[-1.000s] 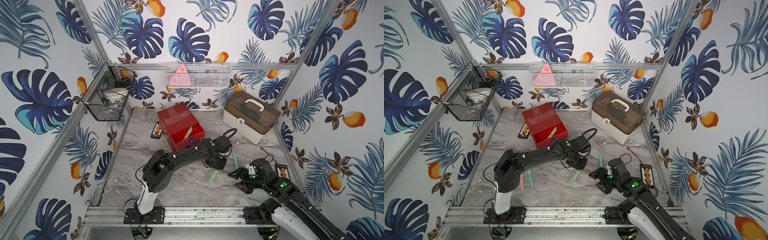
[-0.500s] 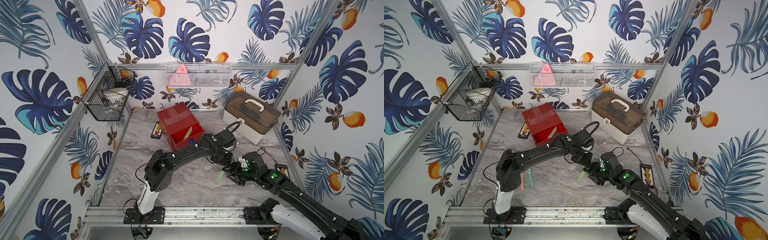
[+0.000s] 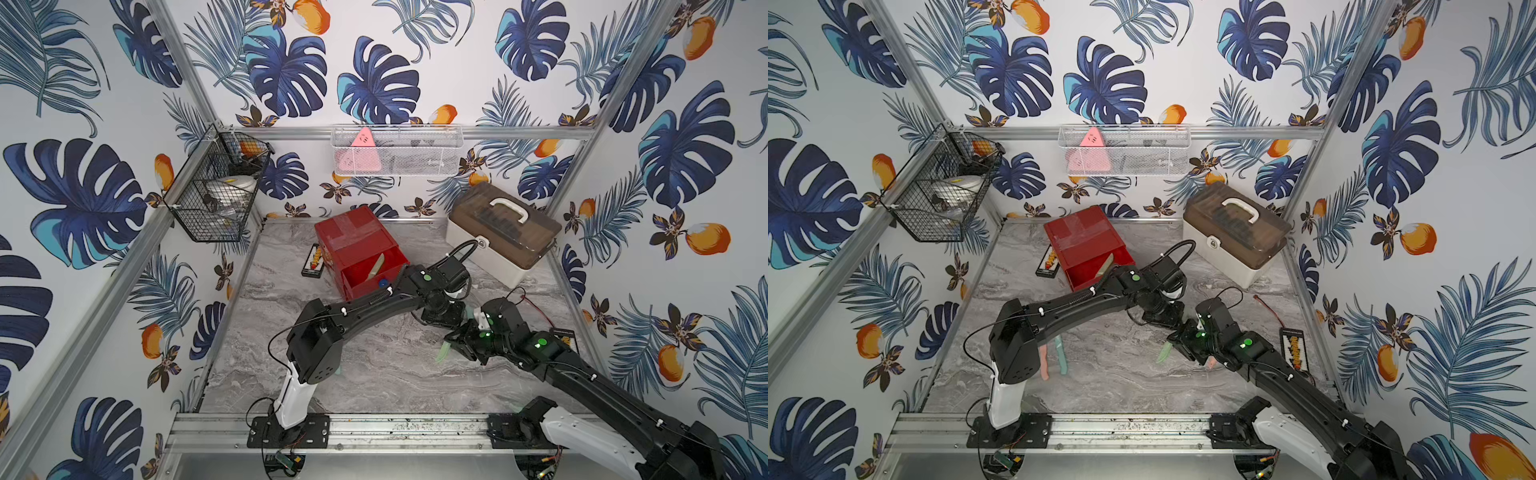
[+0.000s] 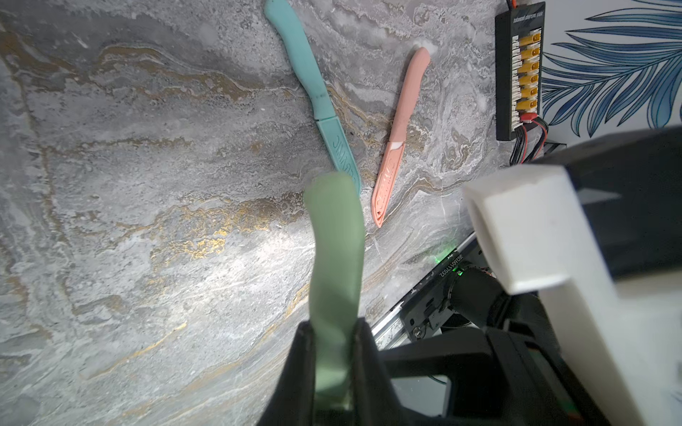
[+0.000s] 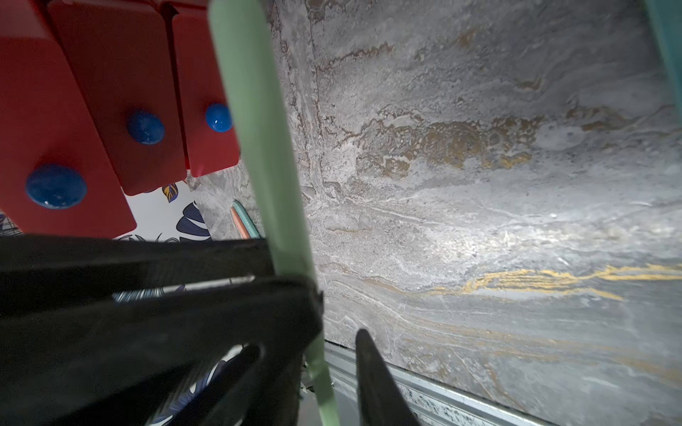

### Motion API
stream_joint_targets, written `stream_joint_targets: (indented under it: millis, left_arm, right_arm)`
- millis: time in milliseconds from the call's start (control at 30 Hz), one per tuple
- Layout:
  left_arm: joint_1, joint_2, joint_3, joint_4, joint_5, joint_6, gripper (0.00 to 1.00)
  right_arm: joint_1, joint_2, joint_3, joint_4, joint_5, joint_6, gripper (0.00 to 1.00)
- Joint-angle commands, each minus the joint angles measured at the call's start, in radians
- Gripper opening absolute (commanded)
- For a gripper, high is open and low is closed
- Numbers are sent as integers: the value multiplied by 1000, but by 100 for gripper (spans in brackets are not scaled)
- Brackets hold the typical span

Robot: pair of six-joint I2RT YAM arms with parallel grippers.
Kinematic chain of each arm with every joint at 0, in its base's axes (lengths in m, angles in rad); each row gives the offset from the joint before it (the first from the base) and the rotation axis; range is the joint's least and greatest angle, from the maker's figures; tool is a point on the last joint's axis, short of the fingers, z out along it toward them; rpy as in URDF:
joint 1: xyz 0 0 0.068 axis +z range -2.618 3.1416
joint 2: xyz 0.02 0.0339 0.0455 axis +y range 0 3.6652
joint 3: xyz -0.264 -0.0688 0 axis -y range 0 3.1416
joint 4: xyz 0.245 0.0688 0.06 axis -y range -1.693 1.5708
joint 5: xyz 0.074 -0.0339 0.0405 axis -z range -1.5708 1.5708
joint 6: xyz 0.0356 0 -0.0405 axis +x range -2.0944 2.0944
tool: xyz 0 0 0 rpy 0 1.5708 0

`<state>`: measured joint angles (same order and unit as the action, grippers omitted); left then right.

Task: Place the fruit knives into the drawer by color
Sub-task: Pick up the fruit knife from the center of the board.

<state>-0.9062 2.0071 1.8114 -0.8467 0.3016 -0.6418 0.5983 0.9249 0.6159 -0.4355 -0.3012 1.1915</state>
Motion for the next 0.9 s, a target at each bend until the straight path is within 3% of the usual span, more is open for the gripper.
stream_joint_targets:
  millis: [0,233,367,433,500,700,867]
  left_arm:
    - [-2,-23,-7,-20,72,-22,7]
    - [0,-58,-50,-10,96,-28,7]
    - [12,-71,-44,-13,86,-10,13]
    - [25,-71,-23,-21,79,3,23]
    - [41,-70,-1,-14,77,10,40]
    - [77,-54,128,8,42,17,71]
    - [102,-42,241,-2,21,48,80]
  right_arm:
    - [-3,0,18,73,50,-30,24]
    - [-5,11,50,60,68,-63,10]
    - [-5,4,76,37,70,-70,5]
    - [-5,-2,97,11,67,-77,4]
    - [-5,-11,119,-25,63,-86,3]
    - [-5,-50,189,-107,53,-71,0]
    - [-4,-31,285,-185,32,-54,0]
